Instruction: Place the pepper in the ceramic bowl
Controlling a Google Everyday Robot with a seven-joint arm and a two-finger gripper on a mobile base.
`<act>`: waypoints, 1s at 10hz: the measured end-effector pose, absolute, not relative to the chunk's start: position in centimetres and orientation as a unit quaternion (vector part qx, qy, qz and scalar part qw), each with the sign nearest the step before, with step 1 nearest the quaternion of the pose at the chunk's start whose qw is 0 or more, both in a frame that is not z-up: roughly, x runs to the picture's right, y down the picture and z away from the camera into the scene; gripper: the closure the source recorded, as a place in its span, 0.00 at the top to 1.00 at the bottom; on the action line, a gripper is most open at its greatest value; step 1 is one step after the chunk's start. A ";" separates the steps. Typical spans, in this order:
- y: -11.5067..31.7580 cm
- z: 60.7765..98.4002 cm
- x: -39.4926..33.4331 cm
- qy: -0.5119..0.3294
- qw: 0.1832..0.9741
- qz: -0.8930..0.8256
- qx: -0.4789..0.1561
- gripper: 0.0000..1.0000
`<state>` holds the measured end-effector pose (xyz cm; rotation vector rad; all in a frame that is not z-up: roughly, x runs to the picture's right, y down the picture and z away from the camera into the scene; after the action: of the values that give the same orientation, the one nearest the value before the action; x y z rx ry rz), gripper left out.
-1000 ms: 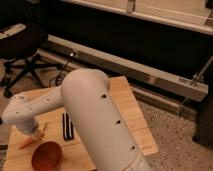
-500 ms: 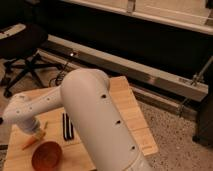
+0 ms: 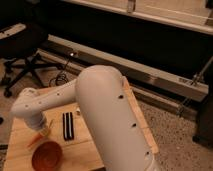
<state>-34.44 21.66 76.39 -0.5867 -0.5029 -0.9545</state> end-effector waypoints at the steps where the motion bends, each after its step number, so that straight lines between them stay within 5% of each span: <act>1: 21.1 75.4 -33.7 -0.243 0.818 -0.445 -0.273 0.00; 7: 20.0 68.1 -26.8 -0.265 0.810 -0.458 -0.253 0.01; 10: 21.2 65.4 -23.7 -0.252 0.795 -0.499 -0.236 0.27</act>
<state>-23.68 21.17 65.40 -0.5079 -0.5414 -1.0713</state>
